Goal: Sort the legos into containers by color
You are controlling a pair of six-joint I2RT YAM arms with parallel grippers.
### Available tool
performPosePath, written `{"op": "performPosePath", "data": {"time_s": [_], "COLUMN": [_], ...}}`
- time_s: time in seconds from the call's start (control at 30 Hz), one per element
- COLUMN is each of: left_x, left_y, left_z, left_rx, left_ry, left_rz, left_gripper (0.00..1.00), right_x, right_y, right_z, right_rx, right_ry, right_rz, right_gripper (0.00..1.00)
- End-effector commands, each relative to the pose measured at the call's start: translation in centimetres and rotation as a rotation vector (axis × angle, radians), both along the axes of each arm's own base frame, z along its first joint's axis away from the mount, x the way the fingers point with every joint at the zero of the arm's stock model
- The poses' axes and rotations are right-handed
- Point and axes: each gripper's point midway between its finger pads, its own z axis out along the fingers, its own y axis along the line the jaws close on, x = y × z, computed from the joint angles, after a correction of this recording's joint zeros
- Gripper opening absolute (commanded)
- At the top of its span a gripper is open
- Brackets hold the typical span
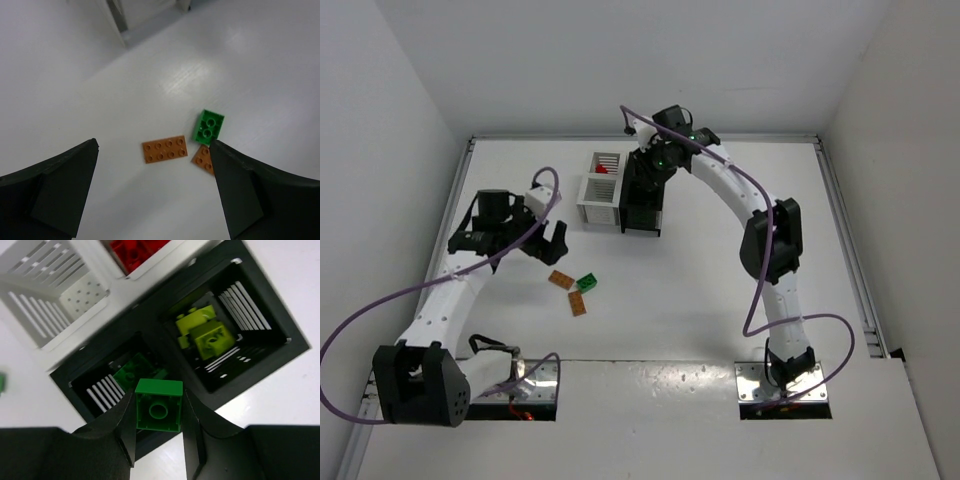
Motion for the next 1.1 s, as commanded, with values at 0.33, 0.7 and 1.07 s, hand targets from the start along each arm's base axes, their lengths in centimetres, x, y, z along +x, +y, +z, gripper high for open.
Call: {"op": "performPosePath", "data": {"time_s": [0.33, 0.7, 1.07], "left_x": [-3.8, -2.9, -1.0], "left_y": [-3.3, -7.0, -9.3], "left_z": [-5.6, -9.9, -13.4], "left_rx": [0.194, 0.328, 0.442], "left_ry": [0.069, 0.108, 0.17], "left_rz": [-0.189, -0.256, -0.252], "left_gripper": [1.0, 1.0, 0.72], "right_x": [-2.3, -2.2, -8.0], "right_y": [2.2, 0.4, -6.8], "right_z": [0.8, 10.8, 7.7], "right_rx": [0.085, 0.174, 0.061], "right_ry": [0.03, -0.225, -0.178], "right_rz": [0.082, -0.021, -0.133], "right_gripper": [0.57, 0.88, 0.88]}}
